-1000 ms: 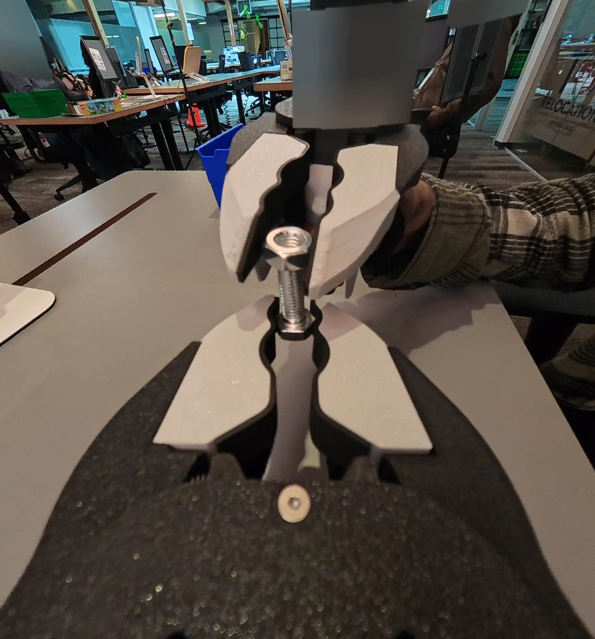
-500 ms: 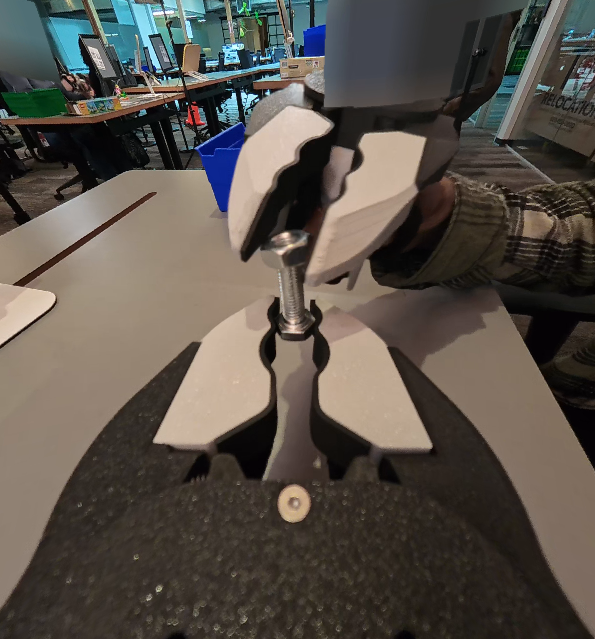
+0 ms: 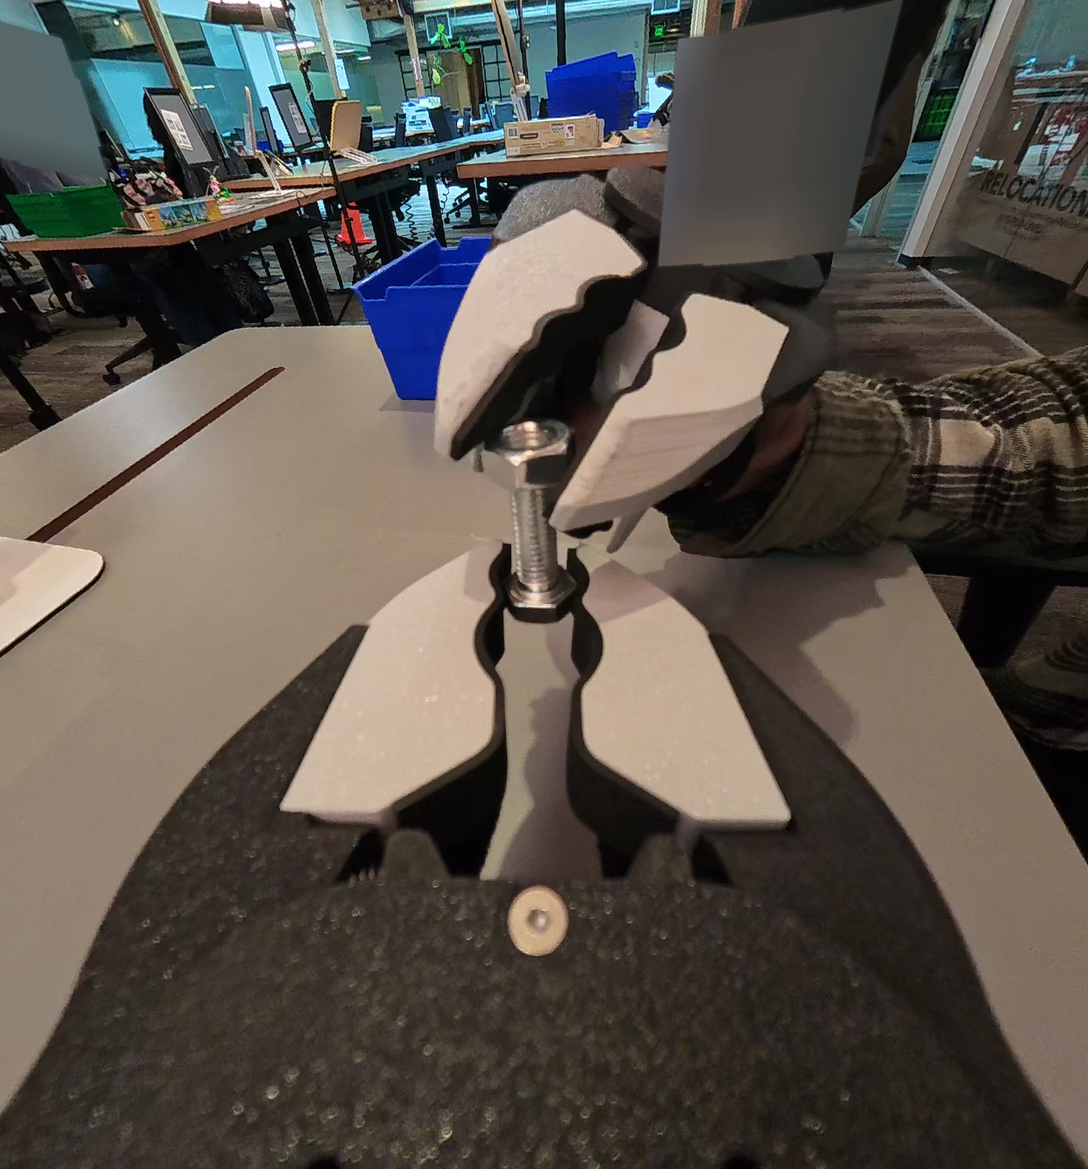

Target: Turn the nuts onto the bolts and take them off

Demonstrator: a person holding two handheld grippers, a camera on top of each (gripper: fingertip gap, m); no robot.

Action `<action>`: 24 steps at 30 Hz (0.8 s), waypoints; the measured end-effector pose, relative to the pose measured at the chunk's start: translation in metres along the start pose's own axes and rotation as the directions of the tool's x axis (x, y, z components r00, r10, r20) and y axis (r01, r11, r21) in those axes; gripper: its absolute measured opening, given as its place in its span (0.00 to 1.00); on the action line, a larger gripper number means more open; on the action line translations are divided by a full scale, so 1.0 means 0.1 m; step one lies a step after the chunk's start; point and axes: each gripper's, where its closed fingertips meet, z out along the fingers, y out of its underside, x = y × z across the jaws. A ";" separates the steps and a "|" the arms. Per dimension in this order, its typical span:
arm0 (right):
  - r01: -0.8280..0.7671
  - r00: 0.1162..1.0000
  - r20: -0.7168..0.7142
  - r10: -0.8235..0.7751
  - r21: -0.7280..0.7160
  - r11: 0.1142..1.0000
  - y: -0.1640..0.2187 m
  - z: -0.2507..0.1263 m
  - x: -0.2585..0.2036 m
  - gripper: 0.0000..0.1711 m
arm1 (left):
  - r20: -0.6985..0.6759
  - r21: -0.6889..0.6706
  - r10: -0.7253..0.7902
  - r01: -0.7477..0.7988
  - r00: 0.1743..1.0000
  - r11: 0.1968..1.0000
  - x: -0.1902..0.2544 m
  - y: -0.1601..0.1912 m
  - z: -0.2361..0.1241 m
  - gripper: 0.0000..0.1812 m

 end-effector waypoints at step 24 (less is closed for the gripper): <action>-0.245 0.969 0.039 0.244 0.013 0.970 0.01 0.01 0.04 0.20 | 0.006 -0.007 -0.006 0.006 1.000 1.000 -0.02 0.01 0.00 0.09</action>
